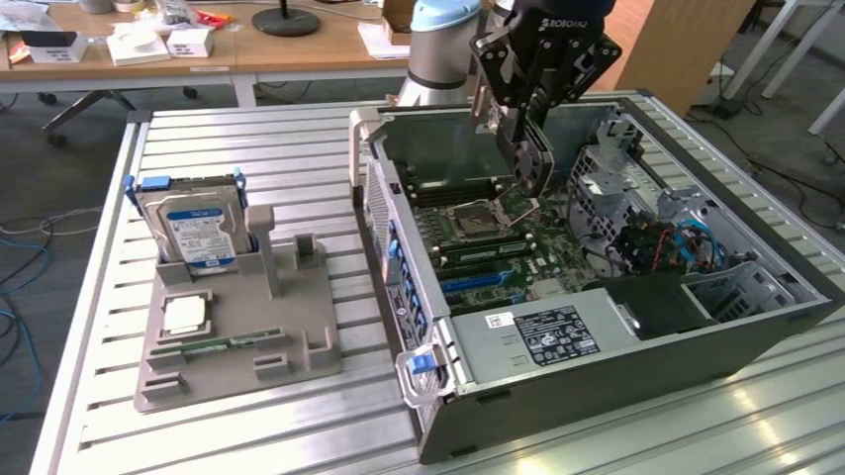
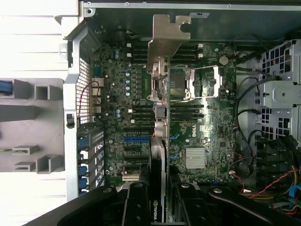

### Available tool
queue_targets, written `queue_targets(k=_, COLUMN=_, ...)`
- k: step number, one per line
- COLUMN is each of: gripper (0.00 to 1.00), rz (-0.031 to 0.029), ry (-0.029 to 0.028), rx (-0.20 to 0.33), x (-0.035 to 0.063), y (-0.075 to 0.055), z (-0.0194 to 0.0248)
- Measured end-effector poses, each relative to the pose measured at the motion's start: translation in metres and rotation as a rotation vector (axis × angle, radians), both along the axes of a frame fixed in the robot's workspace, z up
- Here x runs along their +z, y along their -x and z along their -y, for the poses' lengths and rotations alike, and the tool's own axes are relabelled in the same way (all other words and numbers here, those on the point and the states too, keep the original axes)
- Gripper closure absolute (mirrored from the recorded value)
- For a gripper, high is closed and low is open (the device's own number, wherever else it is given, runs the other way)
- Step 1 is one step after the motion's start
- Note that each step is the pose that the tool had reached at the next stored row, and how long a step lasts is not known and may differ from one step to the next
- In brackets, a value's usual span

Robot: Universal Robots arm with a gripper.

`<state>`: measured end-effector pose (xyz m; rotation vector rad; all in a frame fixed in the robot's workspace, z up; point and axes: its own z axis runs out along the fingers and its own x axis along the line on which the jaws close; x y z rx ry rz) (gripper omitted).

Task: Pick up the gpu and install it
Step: 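Pick up the gpu and move the gpu toward the slot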

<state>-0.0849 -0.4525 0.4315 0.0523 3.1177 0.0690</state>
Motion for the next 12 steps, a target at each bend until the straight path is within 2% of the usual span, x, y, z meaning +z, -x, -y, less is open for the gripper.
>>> queue_targets(k=5, gripper=0.73, rz=0.0, ry=-0.0001, rx=0.0, x=-0.0001, y=-0.002, z=0.0)
queue_targets(k=9, gripper=0.73, rz=-0.0003, ry=-0.0003, rx=0.0, x=-0.0001, y=-0.011, z=0.0)
queue_targets(k=12, gripper=0.73, rz=-0.0003, ry=-0.0025, rx=0.0, x=-0.0003, y=-0.018, z=0.0)
